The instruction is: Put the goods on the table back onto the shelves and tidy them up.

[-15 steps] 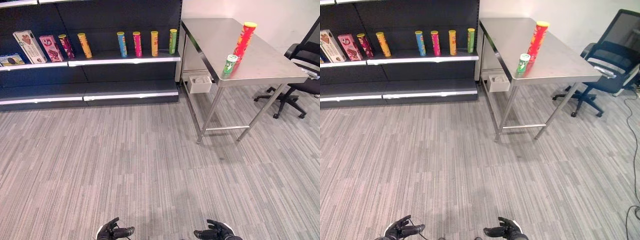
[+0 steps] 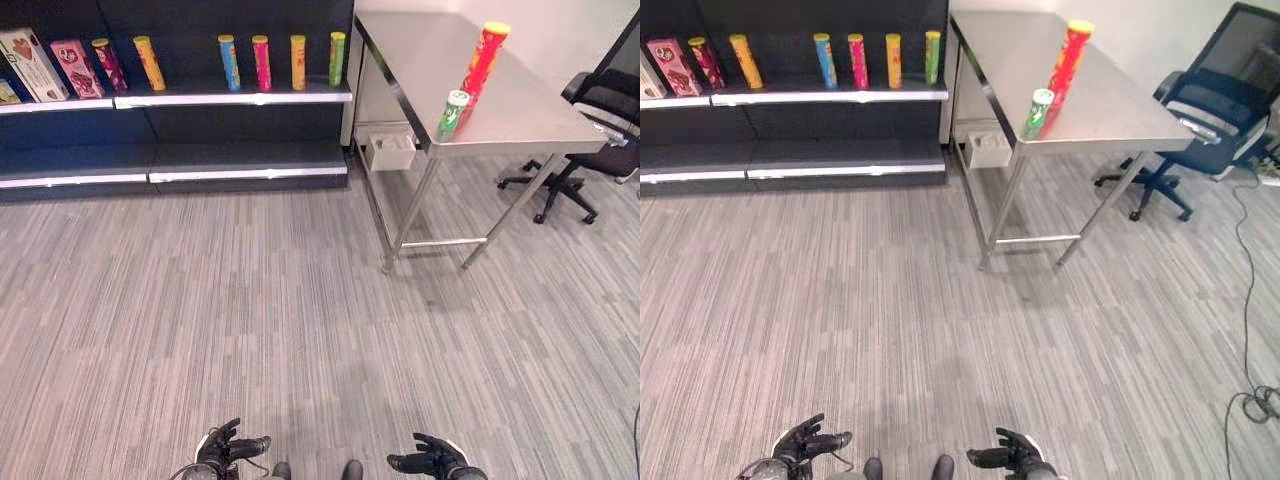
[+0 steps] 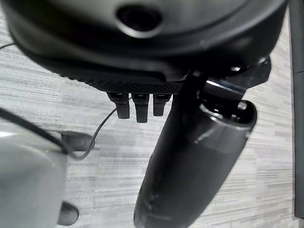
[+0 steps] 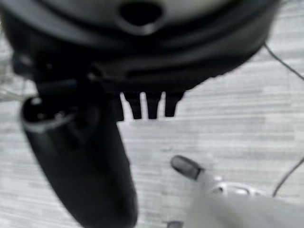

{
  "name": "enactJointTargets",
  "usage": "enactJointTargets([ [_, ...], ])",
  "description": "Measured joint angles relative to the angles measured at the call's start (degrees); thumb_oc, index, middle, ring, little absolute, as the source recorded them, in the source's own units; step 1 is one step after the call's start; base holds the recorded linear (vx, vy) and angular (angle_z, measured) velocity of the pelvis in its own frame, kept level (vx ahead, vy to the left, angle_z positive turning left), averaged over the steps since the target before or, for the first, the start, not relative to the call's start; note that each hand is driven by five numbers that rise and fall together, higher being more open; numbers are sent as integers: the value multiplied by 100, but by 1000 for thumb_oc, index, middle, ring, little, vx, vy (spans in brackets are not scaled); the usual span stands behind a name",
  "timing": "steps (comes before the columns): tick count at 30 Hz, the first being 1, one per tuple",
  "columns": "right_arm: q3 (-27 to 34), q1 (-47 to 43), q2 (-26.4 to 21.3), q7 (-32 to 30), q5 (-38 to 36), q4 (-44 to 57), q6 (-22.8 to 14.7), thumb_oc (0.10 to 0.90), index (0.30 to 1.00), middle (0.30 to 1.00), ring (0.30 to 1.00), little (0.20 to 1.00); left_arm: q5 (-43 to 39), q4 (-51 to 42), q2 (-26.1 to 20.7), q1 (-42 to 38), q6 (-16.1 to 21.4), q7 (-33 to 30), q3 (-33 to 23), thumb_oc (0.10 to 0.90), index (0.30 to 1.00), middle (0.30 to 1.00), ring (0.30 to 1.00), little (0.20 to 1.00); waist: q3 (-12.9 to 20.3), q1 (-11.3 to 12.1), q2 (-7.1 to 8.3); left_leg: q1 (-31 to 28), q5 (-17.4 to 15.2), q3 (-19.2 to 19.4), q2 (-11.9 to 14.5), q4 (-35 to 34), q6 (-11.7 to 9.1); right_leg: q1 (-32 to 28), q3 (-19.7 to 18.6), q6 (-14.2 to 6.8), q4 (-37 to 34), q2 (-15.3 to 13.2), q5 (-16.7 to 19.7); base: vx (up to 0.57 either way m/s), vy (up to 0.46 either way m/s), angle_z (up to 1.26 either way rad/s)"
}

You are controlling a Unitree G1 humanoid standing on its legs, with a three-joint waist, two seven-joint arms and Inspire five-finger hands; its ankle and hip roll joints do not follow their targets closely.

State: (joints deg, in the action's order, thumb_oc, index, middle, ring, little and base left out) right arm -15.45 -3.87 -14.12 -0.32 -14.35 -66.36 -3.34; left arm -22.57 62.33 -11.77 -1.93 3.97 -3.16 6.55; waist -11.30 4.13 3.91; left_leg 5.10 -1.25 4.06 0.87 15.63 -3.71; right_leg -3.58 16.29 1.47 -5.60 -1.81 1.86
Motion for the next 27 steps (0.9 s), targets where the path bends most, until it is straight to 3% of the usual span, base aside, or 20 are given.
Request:
enactJointTargets([
  [2, 5, -54, -19, -13, -33, -31, -16, 800, 900, 900, 900, 900, -102, -45, 51, -132, 18, -4, 23, 800, 900, 900, 900, 900, -186, 23, 3, 744, 3, -160, 45, 1313, -207, -61, 109, 109, -15, -11, -19, 117, 14, 27],
  [3, -41, -57, -13, -14, -39, -36, 2, 800, 900, 900, 900, 900, -196, -59, 62, -103, 18, 15, -5, 800, 900, 900, 900, 900, -192, 67, -1, 836, -8, -70, 148, 1292, -221, -83, 125, 107, -15, 20, -28, 224, 104, 19],
  [5, -112, -61, -16, -16, -71, -18, 3, 800, 900, 900, 900, 900, -216, -45, 66, -71, 19, -5, 12, 800, 900, 900, 900, 900, -163, 53, -62, 753, 61, 97, 466, 198, -266, -72, 173, 79, -15, 160, -128, 315, 171, 8],
  [6, -136, -118, -7, -21, -76, -19, 2, 800, 900, 900, 900, 900, -214, 10, 76, -76, 30, 8, 23, 800, 900, 900, 900, 900, -160, 75, -83, 587, 292, 153, 531, -961, -420, -20, 128, 64, -17, 186, -125, 293, 164, -3],
  [8, -183, -200, -18, -73, -79, -17, 4, 800, 900, 900, 900, 900, -241, 91, 139, -125, 38, -3, 7, 800, 900, 900, 900, 900, -163, 92, -90, 504, 555, 35, 538, -2146, -615, 61, 59, 47, -17, 196, -119, 258, 156, -4],
  [11, -211, -294, -62, -68, -84, -8, 6, 800, 900, 900, 900, 900, -310, 100, 158, -138, 61, -4, 12, 800, 900, 900, 900, 900, -167, 157, -254, 768, 804, 80, 696, -2140, -881, -78, -15, -9, -18, 303, -217, 270, 167, -17],
  [12, -204, -297, -72, -70, -84, 48, -8, 800, 900, 900, 900, 900, -312, 116, 155, -122, 65, -10, 6, 800, 900, 900, 900, 900, -135, 193, -296, 767, 802, 211, 736, -2115, -870, -111, -88, -16, -21, 314, -239, 346, 216, -56],
  [13, -201, -275, -84, -70, -83, 195, -2, 800, 900, 900, 900, 900, -320, 216, 153, -115, 64, 1, -81, 800, 900, 900, 900, 900, -109, 287, -309, 637, 793, 456, 728, -1939, -598, -230, -218, -100, -19, 251, -302, 455, 283, -72],
  [14, -207, -272, -37, -69, -82, 222, -2, 800, 900, 900, 900, 900, -319, 316, 118, -109, 63, -5, -202, 800, 900, 900, 900, 900, -75, 302, -220, 559, 885, 627, 668, -1826, -286, -328, -275, -176, -19, 111, -356, 342, 231, -66],
  [15, -242, -214, 13, -68, -83, 225, -25, 800, 900, 900, 900, 900, -319, 319, 77, -12, 62, -46, -256, 800, 900, 900, 900, 900, 70, 288, -129, 510, 995, 708, 553, -1791, -161, -395, -263, -248, -17, -22, -407, 434, 322, -43],
  [16, -256, 0, 98, -64, -84, 350, -34, 800, 900, 900, 900, 900, -312, 304, -60, 80, 62, -50, -253, 800, 900, 900, 900, 900, 245, 265, 99, 283, 980, 850, 265, -1885, 146, -522, -238, -427, 161, -340, -487, 201, 178, -32],
  [17, -315, 40, 140, -63, -75, 354, -30, 800, 900, 900, 900, 900, -309, 298, -98, 140, 60, -52, -257, 800, 900, 900, 900, 900, 285, 277, 119, 54, 1040, 901, 199, -2062, 319, -383, -225, -617, 717, -478, -677, 234, 297, -10],
  [18, -350, 116, 189, -62, -72, 426, -41, 800, 900, 900, 900, 900, -306, 263, -98, 164, 73, -105, -211, 800, 900, 900, 900, 900, 352, 213, 71, -65, 1098, 894, 183, -2075, 498, -256, -173, -640, 1168, -561, -828, 217, 331, 4],
  [20, -435, 191, 236, -32, -71, 444, -53, 800, 900, 900, 900, 900, -301, 209, -225, 132, 93, -119, -244, 800, 900, 900, 900, 900, 470, 168, 67, -100, 927, 848, 110, -2077, 567, -114, -222, -735, 1423, -602, -736, 273, 401, 15],
  [21, -351, 128, 237, 11, -69, 515, -48, 800, 900, 900, 900, 900, -247, 194, -282, 95, 78, -116, -263, 800, 900, 900, 900, 900, 384, 2, -78, -316, 826, 771, 22, -2075, 748, 726, -363, -1052, 3505, -992, -494, 292, 287, 32],
  [22, -158, 131, 225, -1, -69, 635, -68, 800, 900, 900, 900, 900, -199, 172, -287, 107, 81, -117, -207, 800, 900, 900, 900, 900, 377, -157, -110, -553, 668, 719, -142, -2074, 921, 1288, -314, -1185, 4834, -1391, -181, 318, 178, 36],
  [23, -143, 139, 223, -3, -69, 618, -70, 800, 900, 900, 900, 900, -197, 173, -302, 111, 82, -114, -181, 800, 900, 900, 900, 900, 370, -212, -208, -673, 503, 670, -207, -2081, 1000, 1487, -305, -1204, 5099, -1504, -214, 235, 98, 32],
  [24, -148, 134, 222, 0, -69, 593, -63, 800, 900, 900, 900, 900, -197, 175, -313, 143, 82, -113, -112, 800, 900, 900, 900, 900, 396, -214, -196, -737, 529, 700, -234, -2080, 962, 1519, -246, -1239, 5091, -1552, -260, 301, 39, 18],
  [25, -156, 178, 204, 3, -64, 589, -64, 800, 900, 900, 900, 900, -188, 147, -342, 117, 92, -113, -27, 800, 900, 900, 900, 900, 378, -220, -301, -922, 377, 632, -271, -2077, 919, 1663, -187, -1264, 4626, -1492, -349, 288, 19, 20],
  [27, -135, 180, 179, 10, -68, 583, -75, 800, 900, 900, 900, 900, -181, -1, -401, 160, 90, -111, -14, 800, 900, 900, 900, 900, 389, -245, -288, -1016, 323, 600, -299, -2077, 861, 1614, 135, -1223, 3340, -1378, -352, 386, -16, 28],
])
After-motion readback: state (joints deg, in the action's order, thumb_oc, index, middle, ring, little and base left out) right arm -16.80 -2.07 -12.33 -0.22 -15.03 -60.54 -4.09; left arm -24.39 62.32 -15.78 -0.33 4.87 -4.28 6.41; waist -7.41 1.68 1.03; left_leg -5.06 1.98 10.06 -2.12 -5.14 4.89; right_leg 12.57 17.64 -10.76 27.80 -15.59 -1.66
